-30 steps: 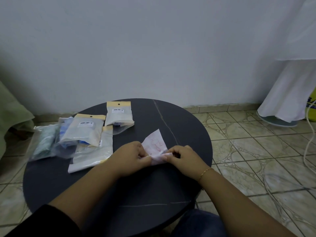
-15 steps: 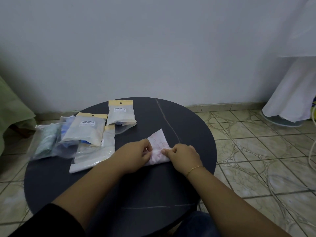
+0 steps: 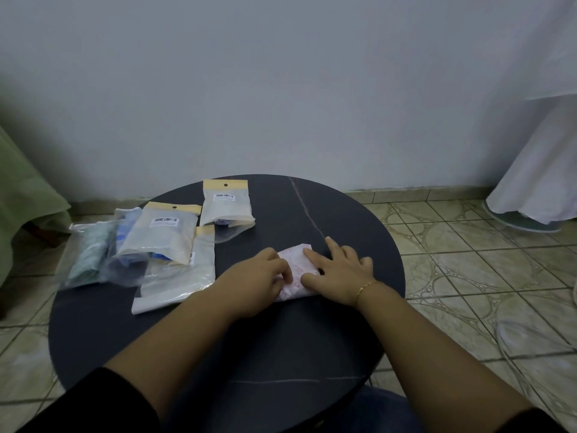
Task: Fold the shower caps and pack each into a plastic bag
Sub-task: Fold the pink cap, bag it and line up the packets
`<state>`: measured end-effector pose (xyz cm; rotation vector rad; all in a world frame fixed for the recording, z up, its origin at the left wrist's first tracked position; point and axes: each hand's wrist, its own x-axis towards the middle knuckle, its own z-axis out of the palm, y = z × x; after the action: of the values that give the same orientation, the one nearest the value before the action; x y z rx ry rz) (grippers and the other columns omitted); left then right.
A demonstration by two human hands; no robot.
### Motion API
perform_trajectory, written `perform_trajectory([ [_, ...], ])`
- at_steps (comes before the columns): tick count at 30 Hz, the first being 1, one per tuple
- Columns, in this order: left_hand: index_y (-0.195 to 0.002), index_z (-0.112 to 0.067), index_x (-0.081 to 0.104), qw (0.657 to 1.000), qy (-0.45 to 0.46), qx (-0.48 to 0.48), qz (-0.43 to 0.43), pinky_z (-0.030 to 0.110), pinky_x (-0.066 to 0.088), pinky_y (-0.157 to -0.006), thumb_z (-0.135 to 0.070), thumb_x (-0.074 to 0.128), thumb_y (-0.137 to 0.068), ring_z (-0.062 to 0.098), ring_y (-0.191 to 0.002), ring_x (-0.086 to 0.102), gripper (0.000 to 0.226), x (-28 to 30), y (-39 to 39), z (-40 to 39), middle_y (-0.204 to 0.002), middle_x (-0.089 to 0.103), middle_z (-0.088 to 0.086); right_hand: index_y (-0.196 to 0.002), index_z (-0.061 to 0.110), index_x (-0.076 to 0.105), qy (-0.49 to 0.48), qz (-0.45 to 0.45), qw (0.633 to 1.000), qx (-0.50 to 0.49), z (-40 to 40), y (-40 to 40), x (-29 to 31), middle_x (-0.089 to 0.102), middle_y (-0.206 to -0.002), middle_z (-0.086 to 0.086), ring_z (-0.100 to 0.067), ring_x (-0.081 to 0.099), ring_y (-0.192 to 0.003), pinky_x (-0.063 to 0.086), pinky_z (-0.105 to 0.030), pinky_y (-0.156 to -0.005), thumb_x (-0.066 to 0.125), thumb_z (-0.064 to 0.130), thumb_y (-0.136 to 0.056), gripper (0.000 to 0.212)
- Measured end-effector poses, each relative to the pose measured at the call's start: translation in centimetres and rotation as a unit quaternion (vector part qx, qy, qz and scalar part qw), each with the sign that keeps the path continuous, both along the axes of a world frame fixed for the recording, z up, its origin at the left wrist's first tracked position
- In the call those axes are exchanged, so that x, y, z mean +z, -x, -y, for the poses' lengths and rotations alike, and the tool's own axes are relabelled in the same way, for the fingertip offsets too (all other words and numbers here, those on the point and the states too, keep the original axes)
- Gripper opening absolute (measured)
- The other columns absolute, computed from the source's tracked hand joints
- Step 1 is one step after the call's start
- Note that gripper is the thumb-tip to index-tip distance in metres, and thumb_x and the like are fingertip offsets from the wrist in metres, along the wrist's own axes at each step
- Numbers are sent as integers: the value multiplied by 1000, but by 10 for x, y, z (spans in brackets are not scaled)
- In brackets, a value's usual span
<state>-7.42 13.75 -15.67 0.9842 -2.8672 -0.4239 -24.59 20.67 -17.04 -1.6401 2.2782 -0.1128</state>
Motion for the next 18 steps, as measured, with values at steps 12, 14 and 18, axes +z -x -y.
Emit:
perform_trajectory([
  [12,-113,-34,62,1000,24,-6,-1,25,45,-87,-56,66,-76,4,-106,50,42,-3,-4,5,-112,57,-16,-126,47,46,177,27,984,14,-14,7,-2,30,-143,9,-13,14,-137,15,-37,-103,57,51,-82,46],
  [14,-115,-35,63,1000,24,-10,8,24,45,-87,-57,63,-79,3,-105,51,42,-2,-5,6,-114,57,-17,-118,42,56,189,11,981,41,-21,7,-2,38,-132,13,-9,20,-132,16,-31,-96,56,51,-84,35],
  [18,-120,-36,61,999,30,-17,15,22,44,-86,-56,55,-85,3,-104,54,40,0,-5,6,-117,57,-16,-129,39,50,144,24,988,46,-32,7,-5,40,-131,15,-6,20,-130,15,-28,-96,58,63,-77,58],
])
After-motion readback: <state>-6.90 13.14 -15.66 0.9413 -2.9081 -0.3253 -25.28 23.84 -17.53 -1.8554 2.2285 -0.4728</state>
